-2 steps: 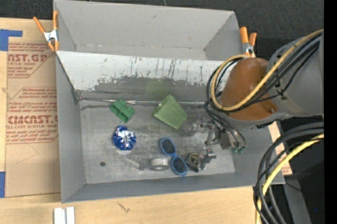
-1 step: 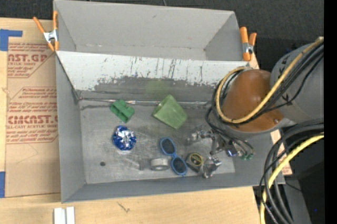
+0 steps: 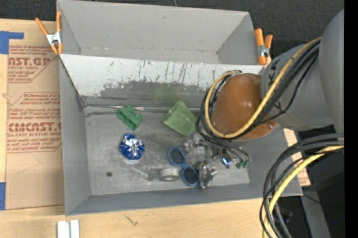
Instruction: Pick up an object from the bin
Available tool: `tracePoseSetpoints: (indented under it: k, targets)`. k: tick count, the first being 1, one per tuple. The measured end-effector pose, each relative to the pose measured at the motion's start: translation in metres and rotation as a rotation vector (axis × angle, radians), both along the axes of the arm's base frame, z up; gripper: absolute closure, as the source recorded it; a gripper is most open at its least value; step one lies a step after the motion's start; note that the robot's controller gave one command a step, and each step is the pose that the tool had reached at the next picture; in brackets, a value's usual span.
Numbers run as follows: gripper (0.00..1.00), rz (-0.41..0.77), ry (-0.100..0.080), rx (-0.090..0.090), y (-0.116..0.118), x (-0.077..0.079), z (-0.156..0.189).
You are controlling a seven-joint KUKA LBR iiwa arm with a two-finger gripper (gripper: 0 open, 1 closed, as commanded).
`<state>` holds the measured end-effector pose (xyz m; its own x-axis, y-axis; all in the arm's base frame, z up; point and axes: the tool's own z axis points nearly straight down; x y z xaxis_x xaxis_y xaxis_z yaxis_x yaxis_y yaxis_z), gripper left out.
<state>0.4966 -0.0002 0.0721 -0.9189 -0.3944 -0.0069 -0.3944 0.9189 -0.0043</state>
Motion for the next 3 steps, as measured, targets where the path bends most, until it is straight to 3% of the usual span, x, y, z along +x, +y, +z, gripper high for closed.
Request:
tracePoseSetpoints:
  k: [1,2,3]
  targets:
    - [0.00,0.219,-0.009,-0.001,0.049,-0.007,0.001]
    - [1.00,0.218,0.003,0.000,0.050,-0.009,0.002]
    - [1.00,0.309,-0.001,0.000,0.037,0.008,0.182]
